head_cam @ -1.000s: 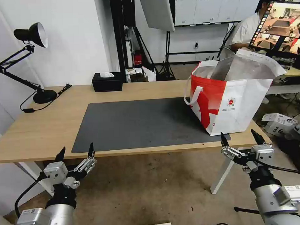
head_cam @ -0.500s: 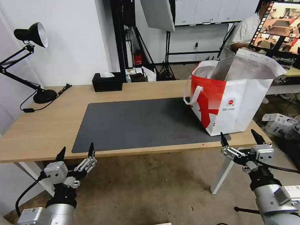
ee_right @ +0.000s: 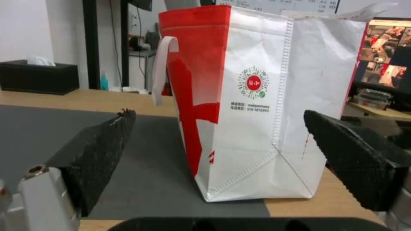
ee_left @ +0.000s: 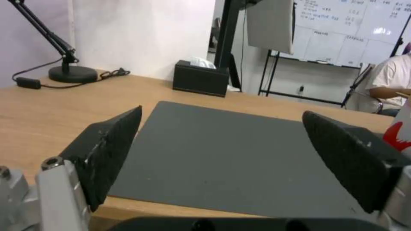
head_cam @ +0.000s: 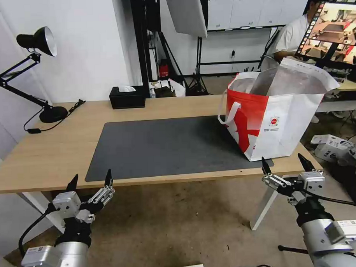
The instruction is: Pick up the trash from the table and place it into the takeout bag.
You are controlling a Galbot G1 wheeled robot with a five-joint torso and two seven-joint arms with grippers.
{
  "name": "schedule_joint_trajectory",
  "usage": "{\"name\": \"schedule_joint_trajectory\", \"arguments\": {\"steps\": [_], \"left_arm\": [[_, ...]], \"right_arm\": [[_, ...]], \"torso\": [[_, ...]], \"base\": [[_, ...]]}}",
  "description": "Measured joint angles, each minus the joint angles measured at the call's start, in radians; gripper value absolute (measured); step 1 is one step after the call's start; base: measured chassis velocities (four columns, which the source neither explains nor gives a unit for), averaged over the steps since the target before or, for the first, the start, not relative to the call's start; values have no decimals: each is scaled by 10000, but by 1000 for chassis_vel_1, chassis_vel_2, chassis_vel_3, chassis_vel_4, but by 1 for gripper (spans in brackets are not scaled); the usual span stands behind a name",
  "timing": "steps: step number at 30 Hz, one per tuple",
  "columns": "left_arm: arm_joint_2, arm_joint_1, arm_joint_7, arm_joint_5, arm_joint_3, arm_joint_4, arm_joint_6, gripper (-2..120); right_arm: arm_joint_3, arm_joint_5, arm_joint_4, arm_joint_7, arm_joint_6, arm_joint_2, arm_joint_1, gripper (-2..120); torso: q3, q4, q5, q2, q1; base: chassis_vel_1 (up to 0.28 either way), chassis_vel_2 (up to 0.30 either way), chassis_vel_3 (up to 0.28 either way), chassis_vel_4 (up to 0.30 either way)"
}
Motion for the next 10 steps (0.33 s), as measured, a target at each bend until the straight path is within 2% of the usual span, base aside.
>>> {"name": "schedule_joint_trajectory", "arguments": {"steps": [10], "left_arm": [[2, 1, 0, -2, 1, 1, 0, 100]], "right_arm": [[0, 1, -4, 0, -1, 0, 0, 100]], "torso": [[0, 0, 0, 0, 0]], "base": [[0, 0, 0, 0]]}}
